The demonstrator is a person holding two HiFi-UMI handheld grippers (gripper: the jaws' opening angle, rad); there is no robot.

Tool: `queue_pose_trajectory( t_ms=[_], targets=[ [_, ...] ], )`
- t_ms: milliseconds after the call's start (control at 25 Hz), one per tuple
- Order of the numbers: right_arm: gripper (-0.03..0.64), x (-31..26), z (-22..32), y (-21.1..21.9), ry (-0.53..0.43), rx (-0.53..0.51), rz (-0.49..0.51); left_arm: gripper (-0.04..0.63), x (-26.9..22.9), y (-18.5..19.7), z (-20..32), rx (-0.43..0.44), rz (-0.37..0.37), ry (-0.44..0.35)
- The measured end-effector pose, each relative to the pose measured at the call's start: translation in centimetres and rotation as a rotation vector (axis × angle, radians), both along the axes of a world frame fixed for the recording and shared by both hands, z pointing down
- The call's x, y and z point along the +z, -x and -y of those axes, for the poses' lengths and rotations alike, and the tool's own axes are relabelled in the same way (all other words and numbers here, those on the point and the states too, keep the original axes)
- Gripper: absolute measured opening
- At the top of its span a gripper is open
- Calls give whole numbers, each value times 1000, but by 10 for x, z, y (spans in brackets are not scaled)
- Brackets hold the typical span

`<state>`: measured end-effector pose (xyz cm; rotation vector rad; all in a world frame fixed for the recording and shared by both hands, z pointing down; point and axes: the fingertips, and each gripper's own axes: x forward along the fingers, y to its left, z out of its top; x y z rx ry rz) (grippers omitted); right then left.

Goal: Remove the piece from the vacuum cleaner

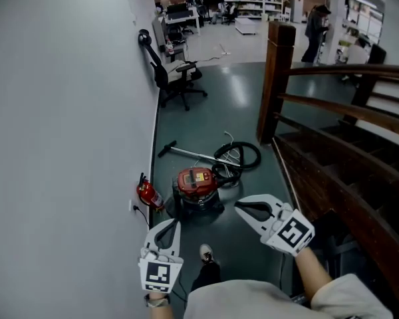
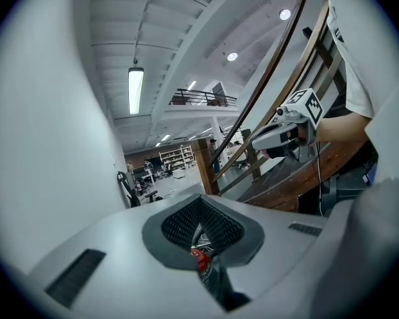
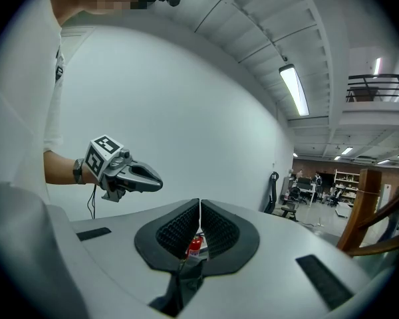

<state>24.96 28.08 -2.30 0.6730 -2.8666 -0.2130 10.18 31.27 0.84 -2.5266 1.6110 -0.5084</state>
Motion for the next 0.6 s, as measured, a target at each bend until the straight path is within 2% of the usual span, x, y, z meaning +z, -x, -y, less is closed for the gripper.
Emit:
queue_pose_trajectory(
  t_ms=[600],
  targets=[
    [29,9,101,56,15,26,-56,-2,3,59,101,12,-9,27]
  ],
)
